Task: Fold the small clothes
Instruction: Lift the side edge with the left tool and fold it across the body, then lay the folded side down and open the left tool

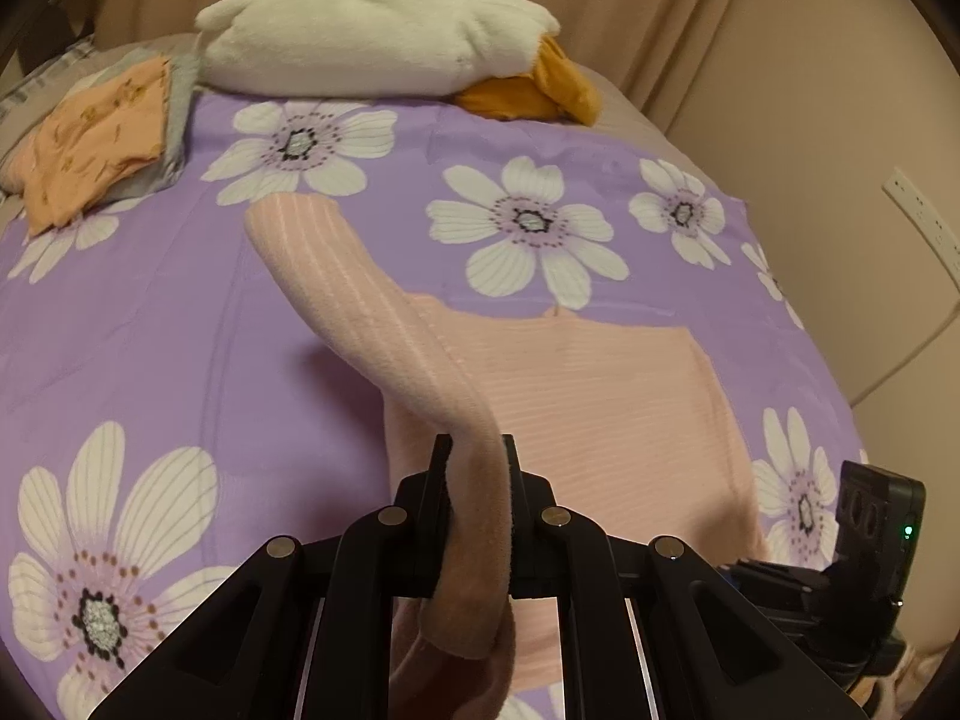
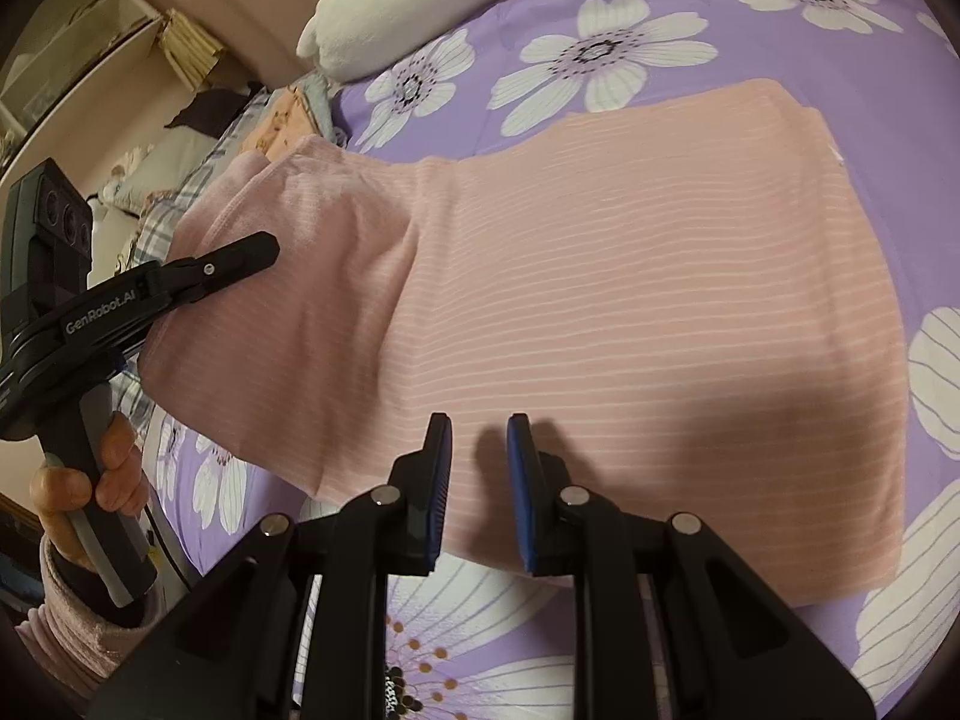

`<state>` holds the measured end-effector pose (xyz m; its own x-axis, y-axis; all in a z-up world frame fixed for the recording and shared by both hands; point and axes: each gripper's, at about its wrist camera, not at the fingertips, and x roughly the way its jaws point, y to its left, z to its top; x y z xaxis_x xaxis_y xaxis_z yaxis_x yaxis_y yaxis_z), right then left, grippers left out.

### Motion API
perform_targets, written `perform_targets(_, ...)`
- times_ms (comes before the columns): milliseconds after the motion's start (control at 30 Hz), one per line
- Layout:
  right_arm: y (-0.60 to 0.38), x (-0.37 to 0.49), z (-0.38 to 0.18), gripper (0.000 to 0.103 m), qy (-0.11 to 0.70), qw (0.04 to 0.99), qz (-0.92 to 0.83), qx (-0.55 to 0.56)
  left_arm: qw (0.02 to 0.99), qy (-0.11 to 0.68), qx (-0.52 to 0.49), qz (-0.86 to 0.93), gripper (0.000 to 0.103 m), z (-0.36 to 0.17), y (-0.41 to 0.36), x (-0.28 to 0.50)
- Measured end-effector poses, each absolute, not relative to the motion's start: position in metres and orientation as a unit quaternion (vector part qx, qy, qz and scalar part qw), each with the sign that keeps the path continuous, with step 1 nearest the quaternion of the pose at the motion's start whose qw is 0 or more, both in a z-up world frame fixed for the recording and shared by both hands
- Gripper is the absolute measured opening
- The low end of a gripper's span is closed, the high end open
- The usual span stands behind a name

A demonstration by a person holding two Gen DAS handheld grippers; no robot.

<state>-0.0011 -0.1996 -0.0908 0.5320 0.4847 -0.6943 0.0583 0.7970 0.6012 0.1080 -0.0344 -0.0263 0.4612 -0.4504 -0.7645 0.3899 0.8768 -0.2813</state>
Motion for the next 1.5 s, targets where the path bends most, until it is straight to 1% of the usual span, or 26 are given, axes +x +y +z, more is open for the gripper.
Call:
perform_targets(467, -0.233, -0.013, -0.098, 0.020, 0.452, 0.816, 0.108, 0.344, 0.841, 0.466, -0.015, -0.276, 0.010, -0.026, -0.077, 0.102)
perform_targets(567, -0.242, -0.011, -0.100, 0.022, 0.447, 0.807, 0.104, 0.372, 0.834, 0.475, -0.015, -0.280, 0.010, -0.031, -0.086, 0.103)
perform_targets(600, -0.246, -0.010, -0.102, 0.025, 0.444, 0.801, 0.105, 0.387, 0.831, 0.479, -0.015, -0.281, 0.010, -0.034, -0.089, 0.103)
perform_targets(633, -0.251, -0.008, -0.104, 0.031, 0.440, 0.794, 0.107, 0.407, 0.829, 0.482, -0.013, -0.282, 0.010, -0.036, -0.093, 0.103)
perform_targets(733, -0.260, -0.002, -0.110, 0.040, 0.427, 0.772, 0.119, 0.455, 0.819, 0.498, -0.018, -0.285, 0.010, -0.046, -0.103, 0.105)
perform_targets(800, -0.264, 0.003, -0.114, 0.043, 0.422, 0.759, 0.124, 0.480, 0.810, 0.509, -0.019, -0.290, 0.010, -0.052, -0.109, 0.105)
perform_targets(900, -0.268, 0.011, -0.117, 0.046, 0.416, 0.741, 0.132, 0.511, 0.800, 0.522, -0.009, -0.294, 0.010, -0.060, -0.118, 0.104)
perform_targets(967, -0.269, 0.014, -0.117, 0.048, 0.413, 0.733, 0.136, 0.524, 0.793, 0.532, -0.004, -0.297, 0.016, -0.065, -0.121, 0.103)
perform_targets(1000, -0.270, 0.016, -0.117, 0.049, 0.412, 0.730, 0.136, 0.528, 0.787, 0.538, -0.007, -0.303, 0.030, -0.067, -0.121, 0.103)
perform_targets(1033, -0.270, 0.018, -0.117, 0.050, 0.412, 0.727, 0.137, 0.532, 0.778, 0.546, -0.010, -0.311, 0.047, -0.070, -0.122, 0.102)
perform_targets(1067, -0.271, 0.020, -0.116, 0.051, 0.411, 0.725, 0.138, 0.536, 0.772, 0.550, -0.015, -0.318, 0.052, -0.071, -0.124, 0.101)
perform_targets(1100, -0.272, 0.021, -0.116, 0.051, 0.410, 0.723, 0.138, 0.539, 0.768, 0.550, -0.021, -0.328, 0.055, -0.071, -0.125, 0.098)
perform_targets(1200, -0.274, 0.025, -0.116, 0.054, 0.403, 0.716, 0.140, 0.552, 0.767, 0.546, -0.017, -0.336, 0.055, -0.068, -0.128, 0.095)
perform_targets(1333, -0.274, 0.032, -0.119, 0.058, 0.407, 0.707, 0.154, 0.557, 0.765, 0.546, -0.038, -0.340, 0.055, -0.065, -0.115, 0.093)
perform_targets(1467, -0.265, 0.044, -0.115, 0.059, 0.428, 0.724, 0.144, 0.522, 0.770, 0.541, -0.055, -0.335, 0.055, -0.061, -0.087, 0.089)
perform_targets(1500, -0.262, 0.049, -0.113, 0.061, 0.431, 0.731, 0.143, 0.509, 0.771, 0.539, -0.063, -0.334, 0.055, -0.060, -0.078, 0.088)
